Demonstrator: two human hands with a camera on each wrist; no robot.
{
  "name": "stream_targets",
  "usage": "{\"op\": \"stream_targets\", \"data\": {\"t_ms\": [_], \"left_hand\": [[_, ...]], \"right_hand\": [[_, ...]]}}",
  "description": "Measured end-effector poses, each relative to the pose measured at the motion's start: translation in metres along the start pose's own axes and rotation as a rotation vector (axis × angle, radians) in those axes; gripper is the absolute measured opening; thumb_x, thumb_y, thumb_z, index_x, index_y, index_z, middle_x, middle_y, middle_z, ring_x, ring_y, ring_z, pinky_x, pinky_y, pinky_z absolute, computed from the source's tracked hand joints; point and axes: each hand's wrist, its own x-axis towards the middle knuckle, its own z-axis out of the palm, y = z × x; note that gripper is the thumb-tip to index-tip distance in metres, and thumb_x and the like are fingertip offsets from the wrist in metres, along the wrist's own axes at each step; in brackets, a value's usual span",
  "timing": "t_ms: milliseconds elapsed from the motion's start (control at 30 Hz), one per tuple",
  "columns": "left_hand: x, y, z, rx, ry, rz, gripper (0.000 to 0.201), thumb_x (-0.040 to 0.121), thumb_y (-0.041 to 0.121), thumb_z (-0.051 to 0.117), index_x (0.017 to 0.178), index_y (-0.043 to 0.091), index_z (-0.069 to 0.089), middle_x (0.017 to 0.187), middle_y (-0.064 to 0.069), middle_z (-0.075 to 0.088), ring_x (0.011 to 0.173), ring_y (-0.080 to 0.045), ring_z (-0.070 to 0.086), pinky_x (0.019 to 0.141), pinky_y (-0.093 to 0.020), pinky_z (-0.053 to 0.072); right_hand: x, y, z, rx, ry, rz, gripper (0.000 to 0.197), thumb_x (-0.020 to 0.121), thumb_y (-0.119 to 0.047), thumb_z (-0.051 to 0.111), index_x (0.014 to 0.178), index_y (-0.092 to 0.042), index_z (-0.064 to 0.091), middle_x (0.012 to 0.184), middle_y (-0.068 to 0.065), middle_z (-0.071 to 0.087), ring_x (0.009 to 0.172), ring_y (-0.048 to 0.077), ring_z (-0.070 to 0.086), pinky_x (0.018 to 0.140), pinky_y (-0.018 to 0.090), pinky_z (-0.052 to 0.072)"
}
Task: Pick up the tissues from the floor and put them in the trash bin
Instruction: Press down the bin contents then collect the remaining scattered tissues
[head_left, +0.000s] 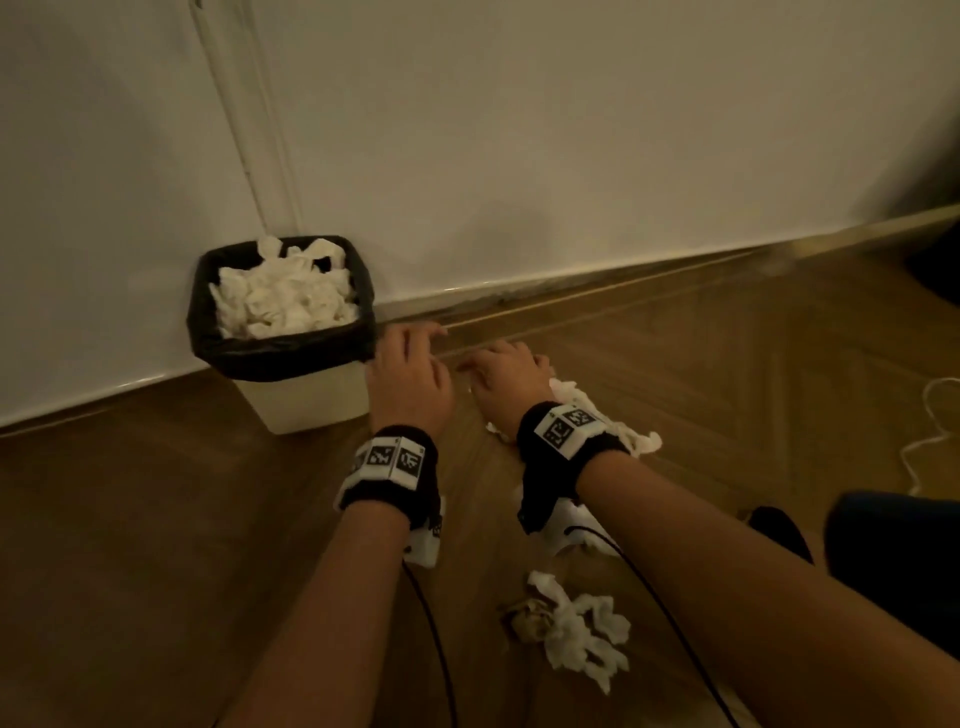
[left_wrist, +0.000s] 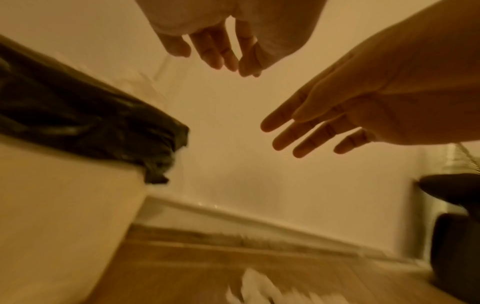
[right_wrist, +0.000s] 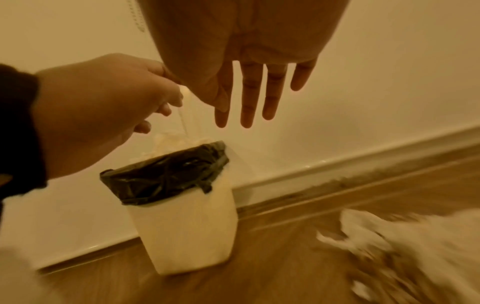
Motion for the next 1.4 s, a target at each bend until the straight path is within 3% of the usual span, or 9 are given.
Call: {"op": "stream_targets", "data": {"t_ms": [133,267,400,533,767,967,1133,1300,1400], "left_hand": [[-0.051,0.023,0.038,0.038,-0.441,-0.059,0.028,0.092,0.015,0.042,0.119,0.018,0.050,0.119,-0.007,0.051,0.099,-0.024,0.055,0.076,-0.031,0.042],[-0.097,0.030,0.066,0.066,-0.874,-0.096,0.027,0.094,0.017,0.043,0.119,0.017,0.052,0.121,-0.007,0.056,0.107,-0.025,0.056,0.089,-0.037,0.047],[-0.133,0.027,0.084,0.131,-1.130,-0.078,0.026,0.092,0.027,0.049,0.115,0.018,0.056,0.116,-0.006,0.061,0.104,-0.022,0.058,0.084,-0.030,0.047],[-0.158,0.024,0.092,0.227,-1.305,-0.079,0.043,0.084,0.043,0.062,0.119,0.019,0.053,0.118,-0.005,0.056,0.104,-0.020,0.056,0.083,-0.029,0.047],[-0.184,0.028,0.097,0.331,-1.364,-0.035,0.058,0.079,0.044,0.067,0.128,0.022,0.044,0.128,-0.009,0.039,0.113,-0.029,0.051,0.094,-0.037,0.046],[-0.190,0.030,0.103,0.340,-1.366,-0.065,0.051,0.084,0.028,0.066,0.130,0.024,0.046,0.130,-0.013,0.044,0.117,-0.032,0.049,0.095,-0.035,0.045],[-0.181,0.033,0.104,0.307,-1.215,-0.102,0.040,0.084,0.027,0.065,0.122,0.018,0.053,0.121,-0.011,0.059,0.111,-0.028,0.056,0.093,-0.033,0.047],[-0.175,0.032,0.105,0.235,-1.134,-0.054,0.033,0.090,0.022,0.056,0.123,0.019,0.052,0.114,-0.009,0.062,0.107,-0.028,0.058,0.094,-0.034,0.045],[-0.174,0.029,0.106,0.191,-1.116,-0.063,0.030,0.097,0.028,0.045,0.125,0.023,0.050,0.113,-0.012,0.057,0.105,-0.029,0.053,0.086,-0.034,0.042]], "right_hand": [[-0.043,0.051,0.013,0.098,-0.064,0.154,0.029,0.092,-0.026,0.046,0.115,-0.028,0.065,0.123,0.006,0.058,0.117,0.028,0.050,0.100,0.044,0.039],[-0.078,0.094,0.033,0.235,-0.113,0.262,0.029,0.092,-0.016,0.047,0.110,-0.016,0.070,0.116,0.010,0.062,0.109,0.028,0.056,0.093,0.035,0.046],[-0.103,0.127,0.053,0.302,-0.202,0.351,0.029,0.092,-0.013,0.047,0.109,-0.016,0.069,0.117,0.006,0.064,0.107,0.023,0.059,0.083,0.025,0.046],[-0.123,0.150,0.068,0.366,-0.254,0.435,0.029,0.091,-0.011,0.046,0.107,-0.019,0.069,0.121,0.005,0.062,0.104,0.023,0.059,0.079,0.024,0.043],[-0.144,0.168,0.085,0.349,-0.353,0.502,0.027,0.094,-0.013,0.047,0.112,-0.016,0.067,0.124,0.007,0.061,0.111,0.023,0.057,0.088,0.028,0.046],[-0.157,0.176,0.093,0.300,-0.445,0.494,0.031,0.095,-0.011,0.043,0.117,-0.016,0.064,0.127,0.007,0.059,0.113,0.024,0.057,0.092,0.030,0.046],[-0.165,0.179,0.108,0.237,-0.474,0.461,0.034,0.094,-0.010,0.044,0.121,-0.021,0.061,0.128,0.007,0.058,0.114,0.026,0.057,0.097,0.037,0.048],[-0.171,0.177,0.131,0.178,-0.489,0.469,0.043,0.089,-0.017,0.056,0.130,-0.029,0.047,0.143,0.010,0.032,0.131,0.035,0.032,0.105,0.042,0.038],[-0.176,0.174,0.141,0.184,-0.532,0.454,0.046,0.086,-0.028,0.061,0.129,-0.037,0.045,0.149,0.011,0.015,0.136,0.042,0.017,0.107,0.049,0.033]]}}
